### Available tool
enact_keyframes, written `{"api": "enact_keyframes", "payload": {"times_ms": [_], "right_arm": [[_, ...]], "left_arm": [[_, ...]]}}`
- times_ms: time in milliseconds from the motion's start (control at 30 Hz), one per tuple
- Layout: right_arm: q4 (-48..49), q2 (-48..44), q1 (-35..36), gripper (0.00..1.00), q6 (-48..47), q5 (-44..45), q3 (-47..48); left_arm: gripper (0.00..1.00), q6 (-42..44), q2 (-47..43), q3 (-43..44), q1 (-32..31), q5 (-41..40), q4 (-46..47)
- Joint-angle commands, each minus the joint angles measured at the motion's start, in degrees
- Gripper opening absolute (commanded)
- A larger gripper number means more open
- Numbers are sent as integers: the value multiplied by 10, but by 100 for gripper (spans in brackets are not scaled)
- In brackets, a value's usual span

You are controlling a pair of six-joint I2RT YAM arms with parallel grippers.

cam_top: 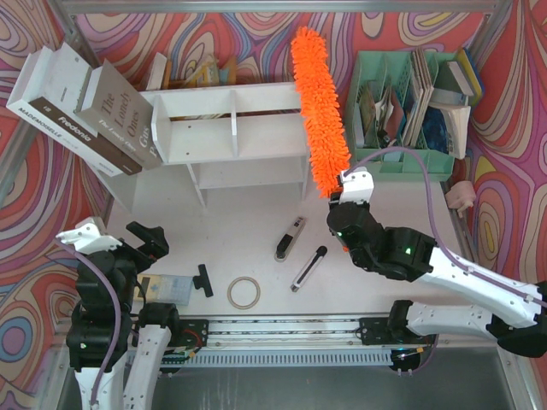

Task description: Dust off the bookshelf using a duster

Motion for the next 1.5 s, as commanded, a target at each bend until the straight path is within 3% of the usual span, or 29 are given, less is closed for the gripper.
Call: {"api": "enact_keyframes", "payload": {"times_ms": [0,500,1033,1467], "right_arm": [[29,-20,-25,0,6,-46,-30],[106,-124,-35,0,38,-178,-147],[218,-180,-35,0,166,-354,-319],[262,-170,-35,0,247,-387,-415]], "left_arm": [[98,-2,-7,-6,3,1,4],[98,-2,-7,-6,3,2,4],[98,-2,-6,-6,3,1,3],[98,-3,-4,-6,3,0,3]]}}
